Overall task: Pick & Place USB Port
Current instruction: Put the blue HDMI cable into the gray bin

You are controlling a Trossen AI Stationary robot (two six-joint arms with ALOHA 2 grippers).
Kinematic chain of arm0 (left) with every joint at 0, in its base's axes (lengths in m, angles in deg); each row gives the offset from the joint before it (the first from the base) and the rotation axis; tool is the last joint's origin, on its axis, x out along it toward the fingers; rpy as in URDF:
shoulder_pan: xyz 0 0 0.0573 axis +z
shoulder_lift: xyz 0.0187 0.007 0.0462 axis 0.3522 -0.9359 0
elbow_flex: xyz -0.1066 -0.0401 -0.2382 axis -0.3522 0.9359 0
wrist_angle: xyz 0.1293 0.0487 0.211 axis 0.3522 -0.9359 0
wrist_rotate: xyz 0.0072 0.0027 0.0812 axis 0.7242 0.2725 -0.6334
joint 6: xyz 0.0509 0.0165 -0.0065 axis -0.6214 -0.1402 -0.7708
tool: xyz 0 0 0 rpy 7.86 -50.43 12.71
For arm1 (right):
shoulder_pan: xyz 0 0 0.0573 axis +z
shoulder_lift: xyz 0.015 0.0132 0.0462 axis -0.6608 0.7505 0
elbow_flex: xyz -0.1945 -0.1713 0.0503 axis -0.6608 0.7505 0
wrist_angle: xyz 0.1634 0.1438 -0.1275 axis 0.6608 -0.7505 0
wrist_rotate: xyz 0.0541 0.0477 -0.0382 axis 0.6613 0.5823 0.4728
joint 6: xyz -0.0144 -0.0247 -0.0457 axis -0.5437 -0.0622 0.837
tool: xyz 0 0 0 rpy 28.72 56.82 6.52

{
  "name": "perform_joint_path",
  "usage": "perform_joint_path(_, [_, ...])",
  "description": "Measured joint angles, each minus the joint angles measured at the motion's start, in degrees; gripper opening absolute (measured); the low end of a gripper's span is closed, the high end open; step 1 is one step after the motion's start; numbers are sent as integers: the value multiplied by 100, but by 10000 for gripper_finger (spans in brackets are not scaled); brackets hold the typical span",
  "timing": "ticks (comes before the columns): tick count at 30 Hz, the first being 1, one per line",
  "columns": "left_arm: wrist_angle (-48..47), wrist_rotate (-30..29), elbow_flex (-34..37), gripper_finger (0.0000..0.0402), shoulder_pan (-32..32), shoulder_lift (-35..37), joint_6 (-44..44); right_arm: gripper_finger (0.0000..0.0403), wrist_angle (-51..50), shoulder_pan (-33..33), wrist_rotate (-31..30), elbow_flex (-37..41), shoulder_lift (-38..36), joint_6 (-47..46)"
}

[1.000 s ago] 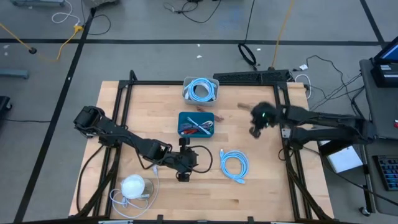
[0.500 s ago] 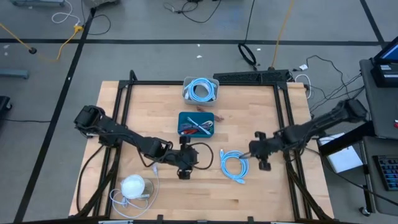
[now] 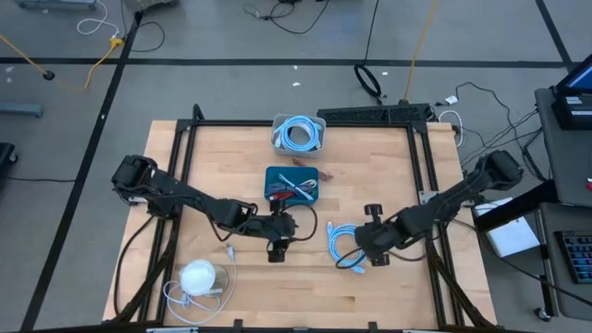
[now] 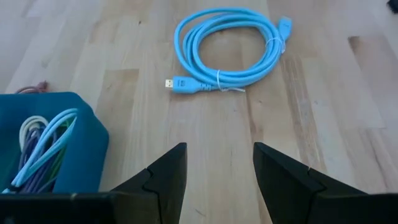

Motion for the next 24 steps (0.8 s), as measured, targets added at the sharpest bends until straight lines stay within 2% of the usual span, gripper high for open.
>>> perform_joint_path(7, [759,0,504,186,-25,0,1,103,-1343,-230,-8,-1061,720,-505])
perform_joint_path(14, [1527,19,976,186,-123,0,63,185,-1772,-579,3,-886,1025,-1547])
perform_joint_path(17, [1572,20,995,186,-211,0,48,211,-1397,-675,141,-645,1034,-1993])
perform_joint_path(24, [1699,0,995,186,-409,0,-178,247,586,-858,1020,-268,989,-2532])
